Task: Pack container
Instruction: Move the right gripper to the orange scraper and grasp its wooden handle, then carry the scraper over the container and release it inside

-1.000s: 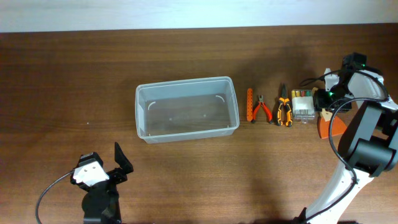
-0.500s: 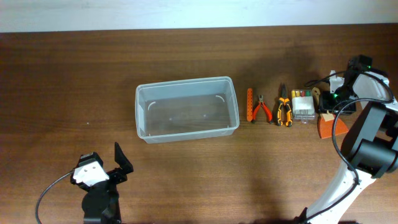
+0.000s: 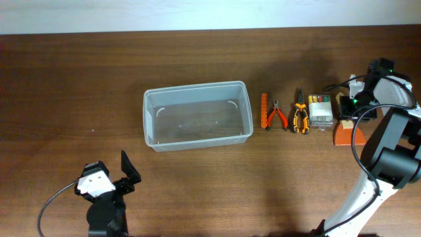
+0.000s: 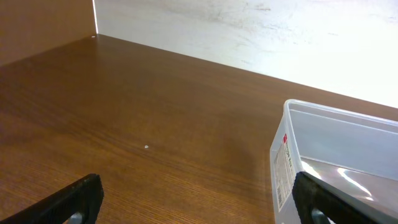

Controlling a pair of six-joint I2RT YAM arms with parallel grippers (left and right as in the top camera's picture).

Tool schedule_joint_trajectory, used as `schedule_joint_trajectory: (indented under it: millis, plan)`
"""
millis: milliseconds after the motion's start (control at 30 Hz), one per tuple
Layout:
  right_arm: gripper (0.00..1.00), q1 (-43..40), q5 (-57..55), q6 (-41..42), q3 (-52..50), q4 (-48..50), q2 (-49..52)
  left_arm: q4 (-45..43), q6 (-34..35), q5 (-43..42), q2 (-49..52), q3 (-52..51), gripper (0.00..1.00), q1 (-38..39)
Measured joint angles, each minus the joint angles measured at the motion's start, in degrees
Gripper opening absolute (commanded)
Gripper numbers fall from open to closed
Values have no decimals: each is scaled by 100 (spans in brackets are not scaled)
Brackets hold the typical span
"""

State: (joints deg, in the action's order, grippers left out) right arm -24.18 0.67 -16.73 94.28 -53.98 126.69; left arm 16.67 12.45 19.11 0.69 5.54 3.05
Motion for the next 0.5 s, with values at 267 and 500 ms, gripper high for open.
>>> schedule_joint_trajectory:
  millis: [267,500]
  plan:
    - [14,-4,-42,44,0,-2,-20,0,0,0,0,0,99,2]
    - [10,-4,-66,299,63,-330,-11,0,0,0,0,0,99,0]
